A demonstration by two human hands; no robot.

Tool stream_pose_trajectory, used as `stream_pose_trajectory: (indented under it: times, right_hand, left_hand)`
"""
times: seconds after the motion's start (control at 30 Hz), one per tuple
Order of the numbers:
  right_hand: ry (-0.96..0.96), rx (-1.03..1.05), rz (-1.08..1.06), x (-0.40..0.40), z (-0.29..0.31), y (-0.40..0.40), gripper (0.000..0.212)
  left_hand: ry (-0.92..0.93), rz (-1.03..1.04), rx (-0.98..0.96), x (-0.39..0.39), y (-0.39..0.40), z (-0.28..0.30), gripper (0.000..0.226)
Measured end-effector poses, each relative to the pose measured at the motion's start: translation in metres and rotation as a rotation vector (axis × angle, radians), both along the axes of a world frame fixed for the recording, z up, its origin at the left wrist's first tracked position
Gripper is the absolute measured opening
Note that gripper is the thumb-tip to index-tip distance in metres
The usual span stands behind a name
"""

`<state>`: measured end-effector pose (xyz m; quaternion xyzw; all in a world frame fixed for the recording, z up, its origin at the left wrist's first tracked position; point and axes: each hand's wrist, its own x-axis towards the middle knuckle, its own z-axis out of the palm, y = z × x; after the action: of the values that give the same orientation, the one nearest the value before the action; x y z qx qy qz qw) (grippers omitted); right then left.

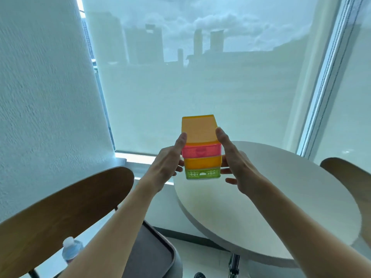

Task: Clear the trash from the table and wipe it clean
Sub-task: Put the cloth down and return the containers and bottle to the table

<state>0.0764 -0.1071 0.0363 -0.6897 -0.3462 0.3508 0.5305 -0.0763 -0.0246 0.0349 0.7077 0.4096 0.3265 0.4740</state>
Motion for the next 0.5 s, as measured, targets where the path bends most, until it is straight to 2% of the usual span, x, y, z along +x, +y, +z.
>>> stream_pose_trajectory:
  times: [0.17,0.33,0.5]
  right_hand:
    - [0.015,-0.024,-0.088,0.046,-0.006,-0.004,0.113]
    - [0.049,-0.078,-0.133,0.081,-0.019,-0.003,0.100]
    - [0.066,-0.111,-0.149,0.102,-0.030,0.001,0.105]
  left_hand:
    - [0.048,-0.096,-0.051,0.056,0.010,-0.006,0.066]
    - [0.111,-0.114,-0.054,0.092,0.016,-0.016,0.067]
    - [0.105,-0.160,-0.044,0.113,0.017,-0.021,0.058]
